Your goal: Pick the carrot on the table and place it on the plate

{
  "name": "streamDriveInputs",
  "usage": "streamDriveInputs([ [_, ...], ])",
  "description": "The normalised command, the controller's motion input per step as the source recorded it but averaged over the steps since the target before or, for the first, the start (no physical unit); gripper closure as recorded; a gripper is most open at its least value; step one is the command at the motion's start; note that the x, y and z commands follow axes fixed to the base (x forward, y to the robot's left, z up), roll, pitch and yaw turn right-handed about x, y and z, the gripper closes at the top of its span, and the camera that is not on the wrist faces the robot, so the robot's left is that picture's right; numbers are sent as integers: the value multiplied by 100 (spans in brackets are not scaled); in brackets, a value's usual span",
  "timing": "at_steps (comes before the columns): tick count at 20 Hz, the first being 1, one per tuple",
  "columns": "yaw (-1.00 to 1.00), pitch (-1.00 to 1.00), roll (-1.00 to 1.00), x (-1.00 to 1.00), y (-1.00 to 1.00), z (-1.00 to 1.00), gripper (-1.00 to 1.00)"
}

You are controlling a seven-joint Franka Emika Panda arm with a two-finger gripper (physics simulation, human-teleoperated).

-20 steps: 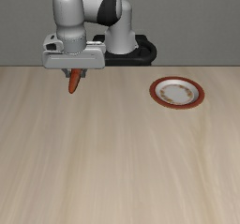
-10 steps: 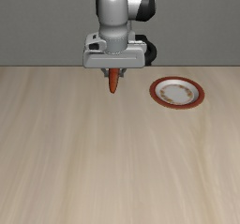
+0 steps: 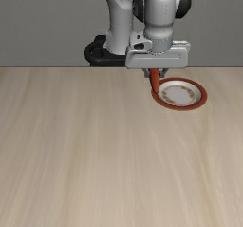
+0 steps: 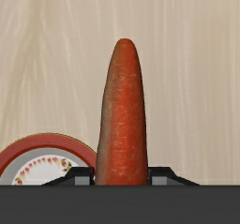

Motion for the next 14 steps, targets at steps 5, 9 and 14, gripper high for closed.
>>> streamDriveInputs([
  [5, 0, 0, 0, 0, 100, 0, 100],
  [9, 0, 0, 0, -100, 0, 0, 100],
  [14, 0, 0, 0, -60, 20, 0, -100],
])
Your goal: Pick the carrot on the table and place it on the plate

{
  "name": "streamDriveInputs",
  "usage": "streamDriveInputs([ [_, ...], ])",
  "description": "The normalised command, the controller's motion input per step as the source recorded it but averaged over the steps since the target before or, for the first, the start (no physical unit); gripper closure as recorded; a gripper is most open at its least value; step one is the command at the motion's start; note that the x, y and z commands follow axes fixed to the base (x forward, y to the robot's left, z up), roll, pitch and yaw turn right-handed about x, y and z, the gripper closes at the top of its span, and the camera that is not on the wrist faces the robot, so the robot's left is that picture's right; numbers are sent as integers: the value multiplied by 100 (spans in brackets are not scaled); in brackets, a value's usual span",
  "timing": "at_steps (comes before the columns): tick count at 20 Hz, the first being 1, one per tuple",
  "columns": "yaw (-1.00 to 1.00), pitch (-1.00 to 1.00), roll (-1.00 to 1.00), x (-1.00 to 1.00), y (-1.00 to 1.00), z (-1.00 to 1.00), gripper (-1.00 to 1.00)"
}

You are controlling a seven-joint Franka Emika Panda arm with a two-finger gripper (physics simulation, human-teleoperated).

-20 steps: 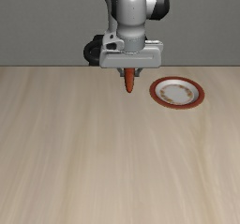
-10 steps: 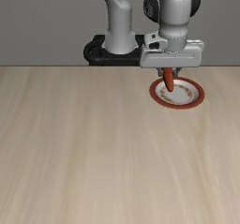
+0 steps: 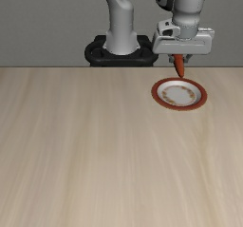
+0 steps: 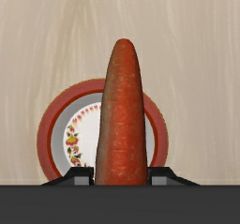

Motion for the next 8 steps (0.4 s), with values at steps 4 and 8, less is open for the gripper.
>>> streamDriveInputs([
  [4, 0, 0, 0, 0, 0, 0, -100],
  [8, 0, 0, 0, 0, 0, 0, -100],
])
